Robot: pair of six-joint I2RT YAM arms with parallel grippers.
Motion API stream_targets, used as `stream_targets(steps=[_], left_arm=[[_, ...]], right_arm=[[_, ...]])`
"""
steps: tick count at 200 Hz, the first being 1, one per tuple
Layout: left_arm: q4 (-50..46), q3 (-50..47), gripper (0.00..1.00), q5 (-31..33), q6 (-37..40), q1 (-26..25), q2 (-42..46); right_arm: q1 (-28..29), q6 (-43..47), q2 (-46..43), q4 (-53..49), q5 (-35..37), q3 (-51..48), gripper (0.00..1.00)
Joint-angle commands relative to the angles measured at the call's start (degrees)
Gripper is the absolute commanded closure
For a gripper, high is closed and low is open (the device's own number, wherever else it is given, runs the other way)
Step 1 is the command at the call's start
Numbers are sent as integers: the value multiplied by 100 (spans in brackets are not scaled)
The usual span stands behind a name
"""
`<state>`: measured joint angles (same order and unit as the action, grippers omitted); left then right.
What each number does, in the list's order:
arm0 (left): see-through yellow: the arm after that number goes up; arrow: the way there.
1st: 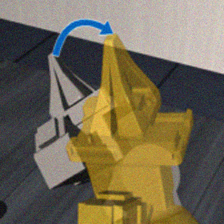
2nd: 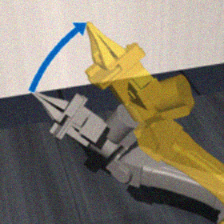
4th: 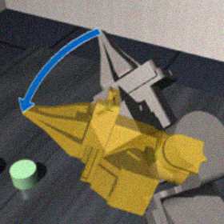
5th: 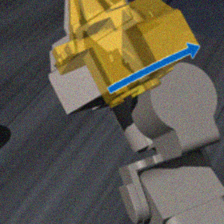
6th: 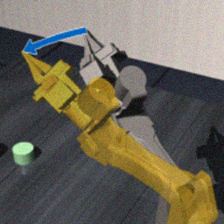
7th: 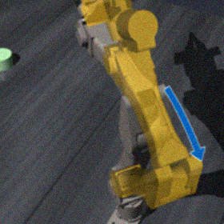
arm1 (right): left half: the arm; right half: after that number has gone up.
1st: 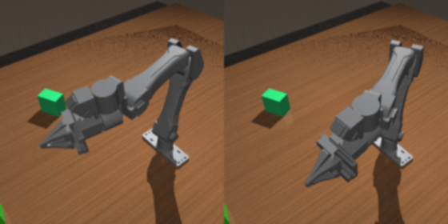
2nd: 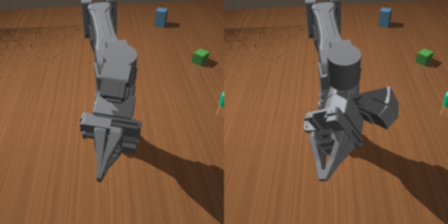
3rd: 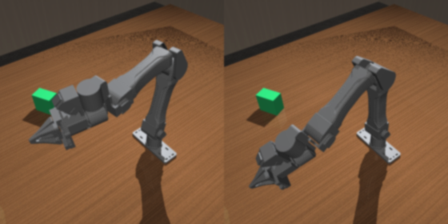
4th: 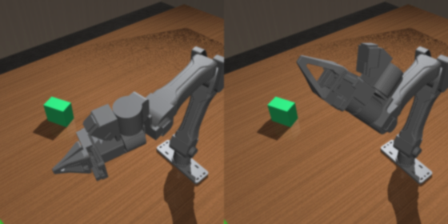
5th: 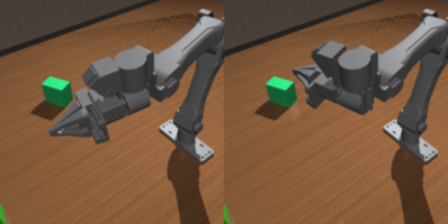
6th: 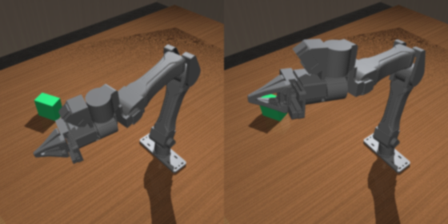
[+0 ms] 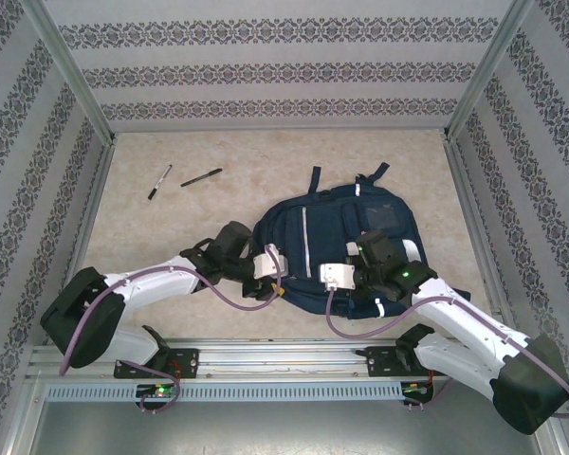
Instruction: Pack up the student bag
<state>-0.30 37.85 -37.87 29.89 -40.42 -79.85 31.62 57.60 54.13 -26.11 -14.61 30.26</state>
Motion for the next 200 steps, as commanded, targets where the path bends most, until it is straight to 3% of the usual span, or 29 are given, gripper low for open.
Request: stream_targets(steps=[1, 31, 49, 64, 67, 76, 85, 102, 128, 157, 177, 182, 200], left_arm=[[404, 99, 47, 235, -121, -131, -163], [523, 194, 52, 606, -178, -228, -409], [534, 231, 72, 658, -151, -247, -512], [489, 256, 94, 650, -154, -255, -518], [457, 270, 100, 607, -150, -255, -505], [341, 300, 100, 490, -134, -256, -435], [254, 311, 100, 305, -139, -255, -328], [391, 218, 100, -45, -291, -255, -111], [795, 35, 100, -336, -535, -272, 81], [908, 36, 100, -517, -561, -316, 102], [891, 46, 100, -490, -635, -337, 134], [794, 52, 100, -148, -716, -330, 193], [-358, 273, 100, 1554, -528, -74, 492]], right_arm=[[-41, -127, -17, -195, 2, 121, 100], [-24, -138, -58, -193, -6, 130, 100], [-7, -148, -57, -193, -3, 158, 100], [2, -161, -49, -172, 9, 160, 100], [10, -167, -48, -157, 8, 163, 94], [51, -239, -66, -153, -69, 181, 70], [105, -335, -117, -265, -400, 279, 57], [186, -630, -219, -55, -1174, 334, 49], [367, -971, -45, 805, -1057, 194, 45], [539, -1209, 581, 1497, -326, 185, 55], [573, -1247, 890, 1341, -77, 388, 91], [575, -1087, 926, 1112, -89, 464, 100], [562, -228, 908, 127, 27, 618, 100]])
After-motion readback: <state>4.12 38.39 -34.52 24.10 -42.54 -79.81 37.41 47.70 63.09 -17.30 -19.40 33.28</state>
